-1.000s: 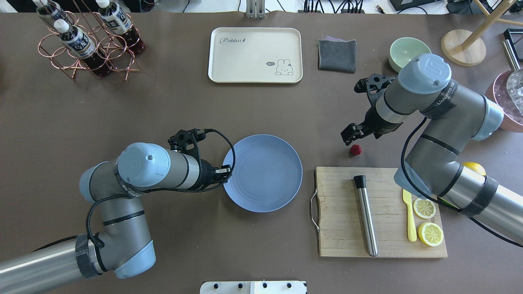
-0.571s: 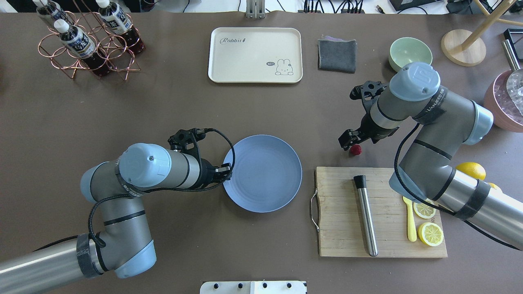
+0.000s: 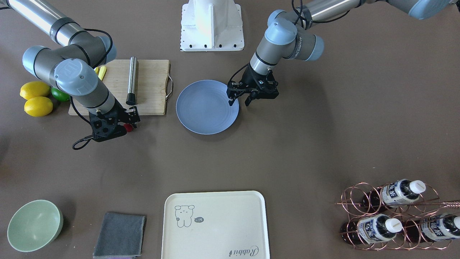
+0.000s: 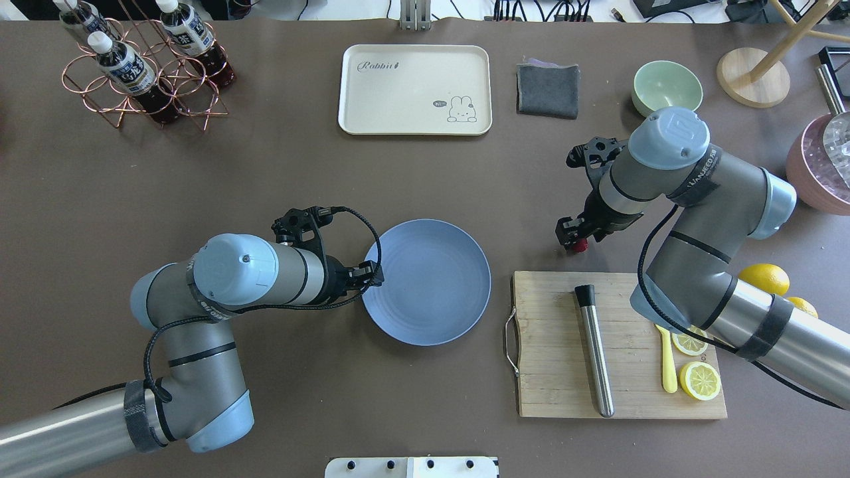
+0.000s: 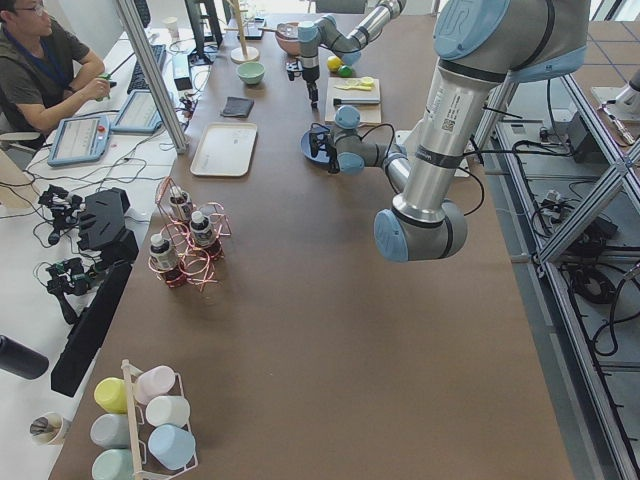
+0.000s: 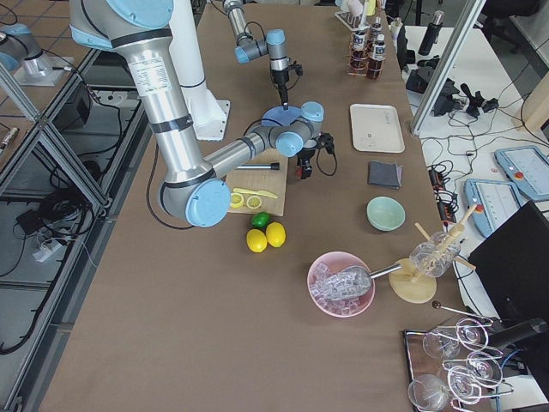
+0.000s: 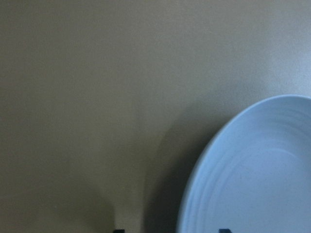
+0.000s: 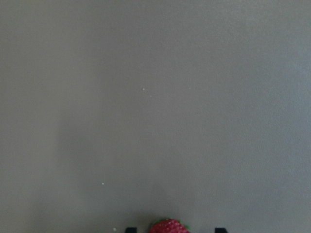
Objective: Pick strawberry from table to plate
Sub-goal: 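Lower the right gripper onto the red strawberry and close it, then carry the strawberry over the blue plate with the right gripper while the left arm withdraws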
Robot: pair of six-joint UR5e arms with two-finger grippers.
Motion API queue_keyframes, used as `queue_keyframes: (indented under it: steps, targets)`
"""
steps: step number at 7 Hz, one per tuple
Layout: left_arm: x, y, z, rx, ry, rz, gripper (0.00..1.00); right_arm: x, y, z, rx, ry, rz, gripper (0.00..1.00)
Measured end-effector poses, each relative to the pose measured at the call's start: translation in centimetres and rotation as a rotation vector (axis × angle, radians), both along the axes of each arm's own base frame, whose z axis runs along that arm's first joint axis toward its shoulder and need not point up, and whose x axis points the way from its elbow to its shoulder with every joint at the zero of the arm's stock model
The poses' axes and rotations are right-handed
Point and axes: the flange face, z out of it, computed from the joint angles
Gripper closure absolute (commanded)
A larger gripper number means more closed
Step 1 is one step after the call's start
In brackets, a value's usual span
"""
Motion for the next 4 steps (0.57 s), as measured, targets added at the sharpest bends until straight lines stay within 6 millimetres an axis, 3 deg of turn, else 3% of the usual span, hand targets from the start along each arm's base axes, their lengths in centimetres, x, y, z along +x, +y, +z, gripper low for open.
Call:
queue_keyframes:
  steps: [2,4]
  targets:
    - [-0.1,0.0,0.1,0.002,-0.002,-0.005,0.36,0.0,0.1,-0.2,0.003,-0.004,-0.005,1.00]
    - [-1.3,-1.0,-0.1,0.010,0.004,-0.016,0.35,-0.1,-0.5,-3.3,0.023,-0.048,0.000,1.00]
